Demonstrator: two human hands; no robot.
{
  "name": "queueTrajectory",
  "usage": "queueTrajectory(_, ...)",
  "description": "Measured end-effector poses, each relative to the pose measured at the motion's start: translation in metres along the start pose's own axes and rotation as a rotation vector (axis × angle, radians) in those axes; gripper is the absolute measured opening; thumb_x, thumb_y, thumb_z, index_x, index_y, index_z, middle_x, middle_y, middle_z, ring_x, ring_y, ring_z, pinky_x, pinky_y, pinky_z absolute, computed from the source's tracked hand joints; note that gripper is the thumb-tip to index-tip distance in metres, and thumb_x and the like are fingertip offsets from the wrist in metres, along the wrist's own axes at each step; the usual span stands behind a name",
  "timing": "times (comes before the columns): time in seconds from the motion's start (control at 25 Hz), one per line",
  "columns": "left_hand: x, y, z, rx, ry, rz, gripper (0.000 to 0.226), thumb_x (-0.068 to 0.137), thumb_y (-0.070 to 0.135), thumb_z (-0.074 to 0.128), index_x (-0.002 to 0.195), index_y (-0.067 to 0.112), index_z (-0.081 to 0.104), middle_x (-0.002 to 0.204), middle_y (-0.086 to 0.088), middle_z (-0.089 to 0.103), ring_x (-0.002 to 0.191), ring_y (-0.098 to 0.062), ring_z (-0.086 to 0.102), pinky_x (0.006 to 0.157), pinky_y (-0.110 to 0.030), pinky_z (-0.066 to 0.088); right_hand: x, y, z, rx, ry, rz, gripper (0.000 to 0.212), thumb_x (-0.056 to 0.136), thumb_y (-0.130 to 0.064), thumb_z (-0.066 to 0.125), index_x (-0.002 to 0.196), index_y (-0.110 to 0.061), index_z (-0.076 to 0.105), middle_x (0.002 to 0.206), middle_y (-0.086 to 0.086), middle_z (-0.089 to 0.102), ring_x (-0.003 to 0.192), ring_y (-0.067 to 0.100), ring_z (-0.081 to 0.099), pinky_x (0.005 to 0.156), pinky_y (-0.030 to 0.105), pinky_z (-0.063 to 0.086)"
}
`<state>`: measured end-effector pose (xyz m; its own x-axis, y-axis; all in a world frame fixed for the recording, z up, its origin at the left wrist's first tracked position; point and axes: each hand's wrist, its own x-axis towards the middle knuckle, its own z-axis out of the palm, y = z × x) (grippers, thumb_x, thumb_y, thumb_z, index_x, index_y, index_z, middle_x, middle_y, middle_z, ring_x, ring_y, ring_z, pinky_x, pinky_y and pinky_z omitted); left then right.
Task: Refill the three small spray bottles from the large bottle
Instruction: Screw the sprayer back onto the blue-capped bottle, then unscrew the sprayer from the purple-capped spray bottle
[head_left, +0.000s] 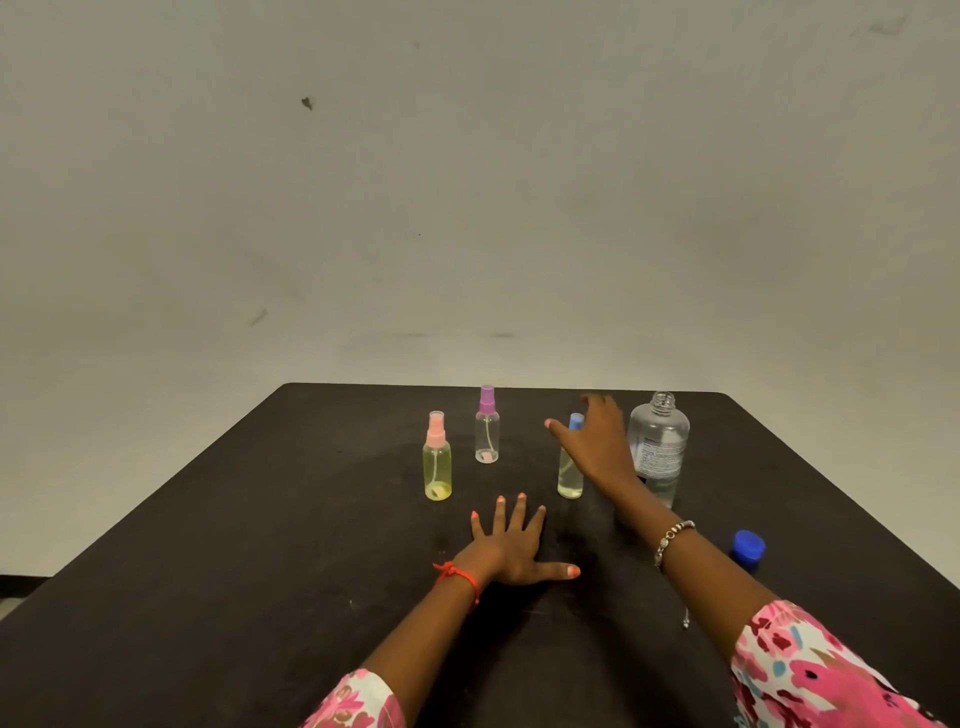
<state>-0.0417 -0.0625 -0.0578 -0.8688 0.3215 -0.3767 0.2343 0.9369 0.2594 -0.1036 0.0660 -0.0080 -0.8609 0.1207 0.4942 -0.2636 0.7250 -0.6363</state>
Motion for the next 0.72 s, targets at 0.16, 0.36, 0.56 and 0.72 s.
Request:
queueTrajectory(0.16,0.000,0.000,-0.002,-0.020,0.001,-0.008,0.096,0.082,0.065,0.044,0.147,0.022,-0.011,0.154,-0.004,-0.025,0.140,-0.030,-0.026,0.110,-0.059,-0.013,0.015,-0.033,0.012,0.004,-0.063,-0.245,0.053,0.086,-0.017,0.060,0.131,-0.003,0.038,0.136,0.015,0.039,0.127,0.026,0.036,0.102,0.031,0.033)
queueTrajectory(0.36,-0.001,-0.004,0.000,-0.094,0.136,0.025,0.088,0.086,0.060,0.042,0.148,0.019,-0.005,0.158,-0.005,-0.011,0.144,-0.028,-0.016,0.113,-0.056,-0.008,0.043,-0.054,0.052,-0.010,-0.432,-0.246,0.059,0.089,-0.007,0.053,0.142,-0.011,0.026,0.152,0.011,0.021,0.140,0.025,0.023,0.112,0.032,0.022)
queueTrajectory(0.56,-0.003,-0.026,-0.011,-0.459,0.573,0.176,0.064,0.085,0.028,0.062,0.139,0.010,0.033,0.142,-0.008,0.040,0.134,-0.023,0.037,0.111,-0.034,0.032,0.047,-0.051,0.066,0.038,-0.421,-0.236,0.032,0.085,0.002,0.053,0.117,-0.001,0.051,0.124,0.018,0.049,0.110,0.029,0.051,0.087,0.023,0.041)
queueTrajectory(0.72,-0.007,-0.017,-0.027,-0.592,0.886,0.195,0.058,0.083,0.017,0.065,0.134,0.009,0.038,0.138,-0.008,0.042,0.129,-0.019,0.041,0.108,-0.030,0.036,0.048,-0.057,0.045,0.102,-0.297,-0.251,0.023,0.085,0.004,0.049,0.106,0.000,0.058,0.110,0.018,0.055,0.100,0.026,0.053,0.078,0.022,0.037)
